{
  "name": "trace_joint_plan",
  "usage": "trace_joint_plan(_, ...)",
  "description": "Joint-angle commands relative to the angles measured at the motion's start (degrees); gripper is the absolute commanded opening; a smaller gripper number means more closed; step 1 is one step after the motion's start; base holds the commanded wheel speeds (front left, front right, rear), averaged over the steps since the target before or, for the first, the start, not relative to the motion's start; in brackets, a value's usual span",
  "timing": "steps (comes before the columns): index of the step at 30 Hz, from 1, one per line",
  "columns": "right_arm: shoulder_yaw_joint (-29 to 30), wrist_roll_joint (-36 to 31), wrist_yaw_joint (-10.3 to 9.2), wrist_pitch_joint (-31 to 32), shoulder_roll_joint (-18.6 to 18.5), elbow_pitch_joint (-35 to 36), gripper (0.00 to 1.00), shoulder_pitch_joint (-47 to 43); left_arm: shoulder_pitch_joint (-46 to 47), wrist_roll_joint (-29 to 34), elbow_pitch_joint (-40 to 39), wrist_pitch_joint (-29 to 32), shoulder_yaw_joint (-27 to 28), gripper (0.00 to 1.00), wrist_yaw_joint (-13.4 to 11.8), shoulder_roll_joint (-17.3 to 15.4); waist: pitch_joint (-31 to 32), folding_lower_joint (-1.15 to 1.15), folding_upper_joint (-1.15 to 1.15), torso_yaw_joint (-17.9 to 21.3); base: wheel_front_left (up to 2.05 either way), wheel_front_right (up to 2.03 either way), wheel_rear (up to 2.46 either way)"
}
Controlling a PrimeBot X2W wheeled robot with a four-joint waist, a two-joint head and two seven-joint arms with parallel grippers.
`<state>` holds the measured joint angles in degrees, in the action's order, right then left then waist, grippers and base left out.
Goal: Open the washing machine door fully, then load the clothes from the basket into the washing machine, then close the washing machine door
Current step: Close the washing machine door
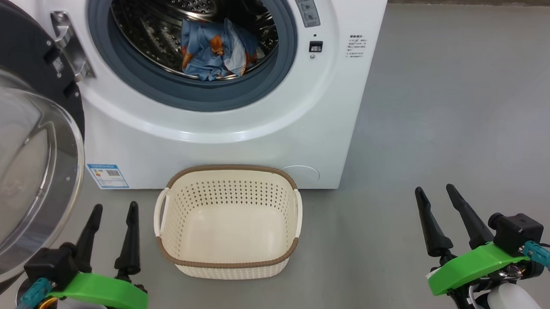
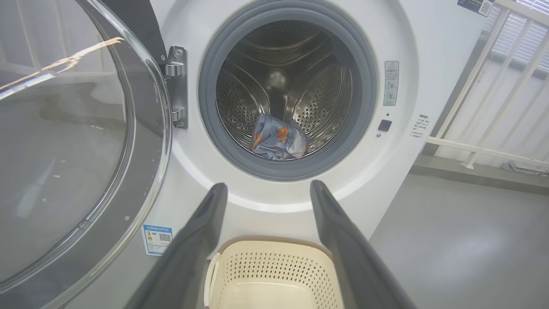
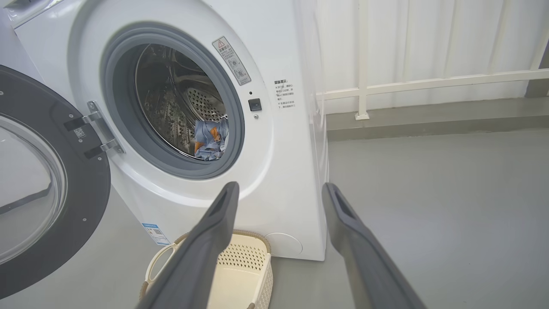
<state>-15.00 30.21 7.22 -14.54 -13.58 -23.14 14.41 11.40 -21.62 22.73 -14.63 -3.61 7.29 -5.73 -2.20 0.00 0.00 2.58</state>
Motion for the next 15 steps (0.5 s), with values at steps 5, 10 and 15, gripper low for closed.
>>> trace_joint_plan(5,-1.1,0.5,0.26,-0.5,-1.1,1.0,1.00,-0.6,0.4,-0.5,-1.2,-0.4,1.0,1.00,0.2,-1.1,0.5,0.00,0.00,-1.2,0.00,0.00,0.00)
trace_joint_plan(10,-1.2,0.6,0.26,-0.5,-1.1,0.9,1.00,-1.0,0.4,-0.4,-1.1,-0.4,1.1,1.00,0.2,-1.1,0.6,0.00,0.00,-3.3,0.00,0.00,0.00)
trace_joint_plan(15,-1.5,0.8,0.26,-0.5,-1.2,0.8,1.00,-1.1,-0.1,0.1,-0.6,-0.4,1.9,1.00,0.2,-1.0,1.6,0.00,0.00,-6.4,0.00,0.00,0.00)
